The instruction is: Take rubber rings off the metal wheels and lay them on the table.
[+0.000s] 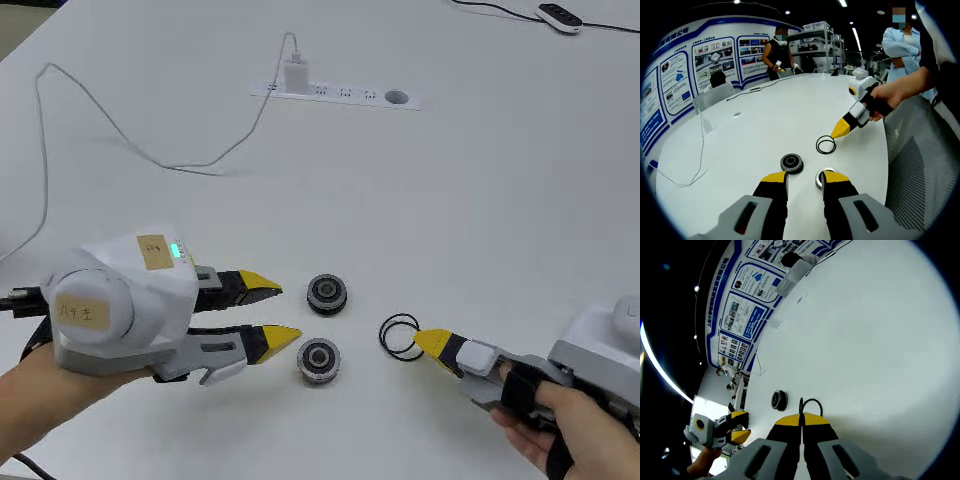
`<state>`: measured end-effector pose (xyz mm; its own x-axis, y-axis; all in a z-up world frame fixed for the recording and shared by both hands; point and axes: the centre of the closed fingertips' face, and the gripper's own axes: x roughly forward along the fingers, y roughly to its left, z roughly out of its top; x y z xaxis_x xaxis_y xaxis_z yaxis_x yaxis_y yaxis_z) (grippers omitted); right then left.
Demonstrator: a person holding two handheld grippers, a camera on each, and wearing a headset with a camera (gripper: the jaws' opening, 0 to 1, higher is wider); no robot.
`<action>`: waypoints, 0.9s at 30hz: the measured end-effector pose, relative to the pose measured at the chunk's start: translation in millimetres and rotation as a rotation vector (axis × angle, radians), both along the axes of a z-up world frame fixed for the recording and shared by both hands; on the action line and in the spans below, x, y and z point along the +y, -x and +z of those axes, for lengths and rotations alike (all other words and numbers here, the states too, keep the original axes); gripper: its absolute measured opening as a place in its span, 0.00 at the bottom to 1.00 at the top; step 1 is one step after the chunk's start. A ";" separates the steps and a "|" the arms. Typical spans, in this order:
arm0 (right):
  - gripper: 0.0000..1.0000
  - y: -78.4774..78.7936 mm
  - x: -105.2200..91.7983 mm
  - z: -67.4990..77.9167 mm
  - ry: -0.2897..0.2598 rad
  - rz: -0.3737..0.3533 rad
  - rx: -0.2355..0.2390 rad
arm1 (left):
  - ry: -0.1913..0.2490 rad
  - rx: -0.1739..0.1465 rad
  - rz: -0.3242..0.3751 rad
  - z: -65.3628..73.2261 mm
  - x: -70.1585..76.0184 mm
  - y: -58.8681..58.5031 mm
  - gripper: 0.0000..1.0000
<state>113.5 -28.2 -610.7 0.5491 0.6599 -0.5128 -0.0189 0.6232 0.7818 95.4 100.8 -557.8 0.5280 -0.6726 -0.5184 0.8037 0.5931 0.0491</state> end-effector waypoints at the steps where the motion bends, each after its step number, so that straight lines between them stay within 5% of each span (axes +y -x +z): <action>1: 0.01 -0.1 -0.5 -0.5 0.003 -0.005 0.002 | -0.001 0.001 0.001 -0.2 0.5 0.0 0.27; 11: 0.02 -1.5 -8.6 -5.4 0.084 -0.020 -0.002 | 0.002 -0.001 0.001 2.1 -2.5 1.2 0.27; 27: 0.10 -4.0 -12.1 1.6 0.167 0.022 -0.092 | 0.000 0.002 -0.002 0.5 -1.9 1.2 0.26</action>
<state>117.5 -40.4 -609.1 0.5855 0.5821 -0.5642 -0.1004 0.7427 0.6621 94.2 98.9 -557.3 0.5253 -0.6738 -0.5196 0.8052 0.5910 0.0476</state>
